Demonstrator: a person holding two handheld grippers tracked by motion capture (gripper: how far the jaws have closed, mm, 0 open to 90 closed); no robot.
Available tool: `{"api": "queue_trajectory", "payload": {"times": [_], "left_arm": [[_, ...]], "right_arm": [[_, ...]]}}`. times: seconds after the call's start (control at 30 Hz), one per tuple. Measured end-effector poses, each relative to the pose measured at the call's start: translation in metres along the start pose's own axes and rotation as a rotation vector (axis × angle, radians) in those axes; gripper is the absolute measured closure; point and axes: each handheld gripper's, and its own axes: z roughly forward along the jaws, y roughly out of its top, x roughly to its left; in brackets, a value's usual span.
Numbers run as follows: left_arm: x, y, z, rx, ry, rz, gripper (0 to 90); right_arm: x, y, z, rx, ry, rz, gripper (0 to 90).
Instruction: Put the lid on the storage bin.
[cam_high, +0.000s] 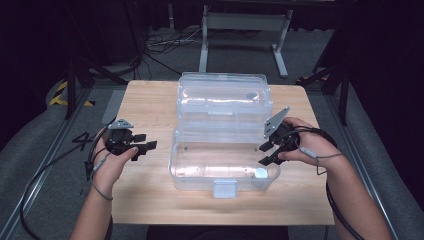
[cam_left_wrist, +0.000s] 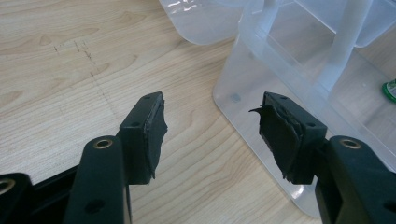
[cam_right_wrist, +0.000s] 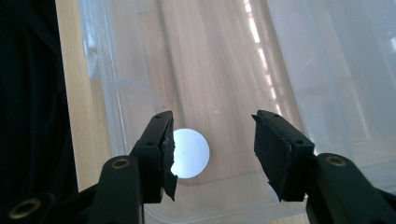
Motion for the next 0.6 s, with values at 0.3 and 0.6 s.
{"api": "queue_trajectory", "payload": {"times": [0.3,0.6], "left_arm": [[-0.001,-0.001,-0.003,-0.006,-0.002,-0.004,41.5],[-0.003,-0.003,-0.005,-0.007,-0.004,-0.003,41.5]], "right_arm": [[-0.004,0.006,-0.012,-0.061,-0.027,-0.001,48.5],[-0.004,0.019,-0.027,-0.134,-0.062,-0.017,48.4]]}}
